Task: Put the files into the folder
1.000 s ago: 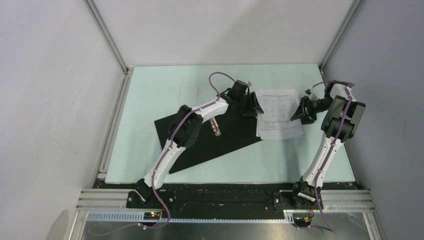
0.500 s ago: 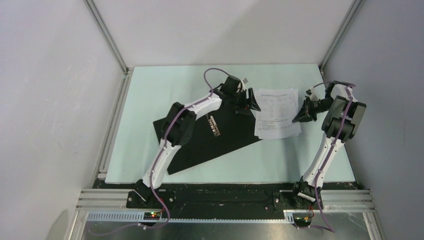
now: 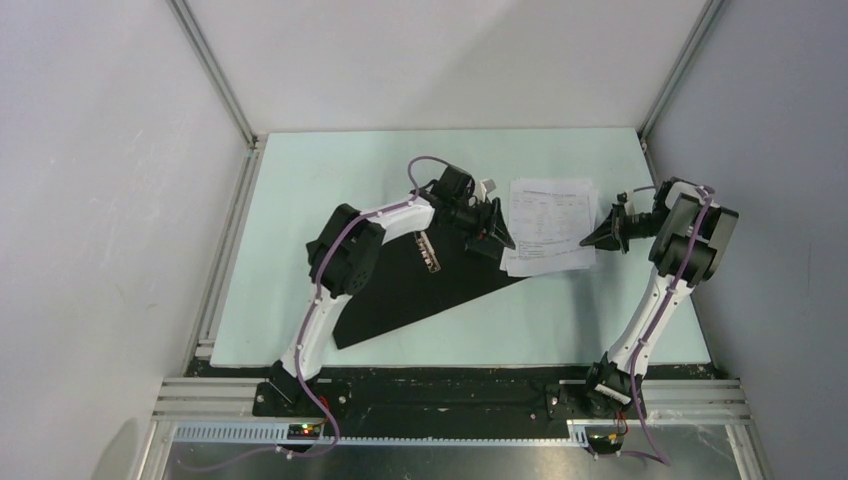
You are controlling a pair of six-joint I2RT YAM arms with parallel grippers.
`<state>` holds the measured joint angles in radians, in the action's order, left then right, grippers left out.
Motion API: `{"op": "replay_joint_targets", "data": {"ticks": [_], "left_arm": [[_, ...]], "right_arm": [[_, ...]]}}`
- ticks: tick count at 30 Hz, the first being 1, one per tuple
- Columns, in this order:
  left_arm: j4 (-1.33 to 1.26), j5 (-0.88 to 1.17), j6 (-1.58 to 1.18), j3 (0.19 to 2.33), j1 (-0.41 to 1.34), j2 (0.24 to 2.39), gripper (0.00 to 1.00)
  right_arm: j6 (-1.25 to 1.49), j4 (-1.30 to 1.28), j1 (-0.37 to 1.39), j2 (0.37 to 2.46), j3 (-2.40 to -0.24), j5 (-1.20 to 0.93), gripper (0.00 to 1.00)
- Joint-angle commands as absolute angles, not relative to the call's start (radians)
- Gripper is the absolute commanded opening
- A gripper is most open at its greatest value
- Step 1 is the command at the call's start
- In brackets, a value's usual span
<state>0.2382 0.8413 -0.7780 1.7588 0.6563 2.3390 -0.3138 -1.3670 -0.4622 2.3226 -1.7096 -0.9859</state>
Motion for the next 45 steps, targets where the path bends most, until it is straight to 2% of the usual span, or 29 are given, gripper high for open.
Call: {"op": "replay_joint_targets", "data": {"ticks": [1, 14, 23, 45], "left_arm": [[0.193, 0.948, -0.773, 1.726, 0.694, 2.266, 0.73], [0.168, 0.943, -0.869, 1.704, 0.728, 2.316, 0.72], [0.049, 0.91, -1.002, 1.698, 0.727, 2.361, 0.75], [0.111, 0.877, -0.893, 1.666, 0.731, 2.331, 0.71]], "right_arm": [[-0.257, -1.361, -0.472, 2.347, -1.693, -1.046, 0.0], [-0.215, -1.334, -0.485, 2.377, -1.691, -1.062, 0.0], [-0.181, -1.33, -0.485, 2.362, -1.659, -1.086, 0.0], [-0.136, -1.318, -0.508, 2.363, -1.599, -1.137, 0.0]]}}
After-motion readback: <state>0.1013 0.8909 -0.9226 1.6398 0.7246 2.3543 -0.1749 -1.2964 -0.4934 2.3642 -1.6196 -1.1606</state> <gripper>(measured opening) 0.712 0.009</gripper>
